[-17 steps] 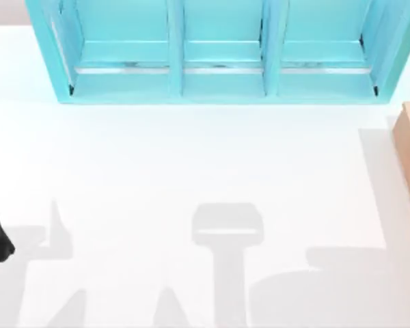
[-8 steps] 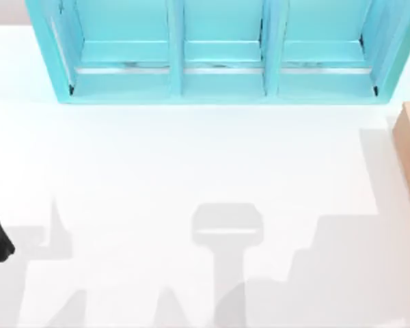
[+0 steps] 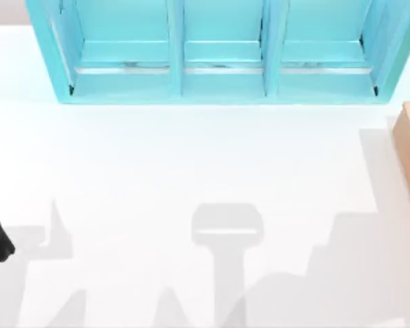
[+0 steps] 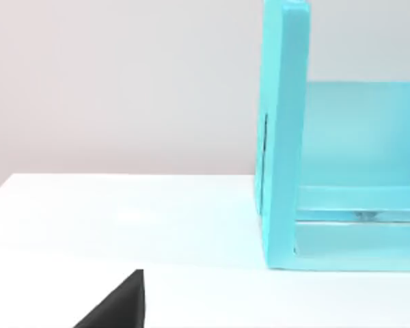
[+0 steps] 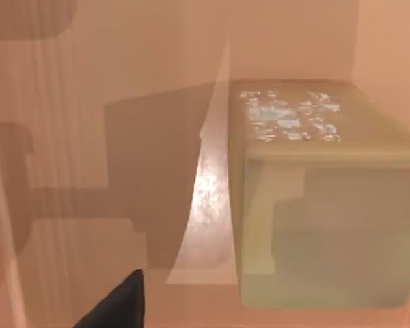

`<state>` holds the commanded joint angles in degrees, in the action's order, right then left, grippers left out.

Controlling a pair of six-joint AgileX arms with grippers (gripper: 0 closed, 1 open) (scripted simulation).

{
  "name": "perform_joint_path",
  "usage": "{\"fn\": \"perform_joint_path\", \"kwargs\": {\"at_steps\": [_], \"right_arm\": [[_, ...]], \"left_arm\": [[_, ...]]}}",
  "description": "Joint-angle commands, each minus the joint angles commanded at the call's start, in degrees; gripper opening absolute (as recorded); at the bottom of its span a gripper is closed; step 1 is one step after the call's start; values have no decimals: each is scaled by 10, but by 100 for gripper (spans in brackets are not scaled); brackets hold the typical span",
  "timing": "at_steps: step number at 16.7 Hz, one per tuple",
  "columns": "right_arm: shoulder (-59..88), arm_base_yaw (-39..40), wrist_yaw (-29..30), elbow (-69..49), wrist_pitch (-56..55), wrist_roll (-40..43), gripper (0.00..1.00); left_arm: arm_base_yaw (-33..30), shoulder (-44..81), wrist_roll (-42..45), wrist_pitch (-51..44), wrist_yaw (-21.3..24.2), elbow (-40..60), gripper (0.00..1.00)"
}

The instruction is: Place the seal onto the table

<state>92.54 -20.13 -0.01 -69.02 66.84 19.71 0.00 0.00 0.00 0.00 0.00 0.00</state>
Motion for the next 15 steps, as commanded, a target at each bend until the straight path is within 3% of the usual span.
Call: {"fn": "perform_joint_path", "kwargs": {"at_steps": [6,12,15], "right_arm": [[42,1,0,108,-161,-1,100],[54,0,0,132,-190,-1,100],[54,0,0,132,-190,-1,77]], "left_arm": [[0,0,0,0,0,0,100],[0,0,0,0,0,0,100],[0,0,0,0,0,0,100]]}}
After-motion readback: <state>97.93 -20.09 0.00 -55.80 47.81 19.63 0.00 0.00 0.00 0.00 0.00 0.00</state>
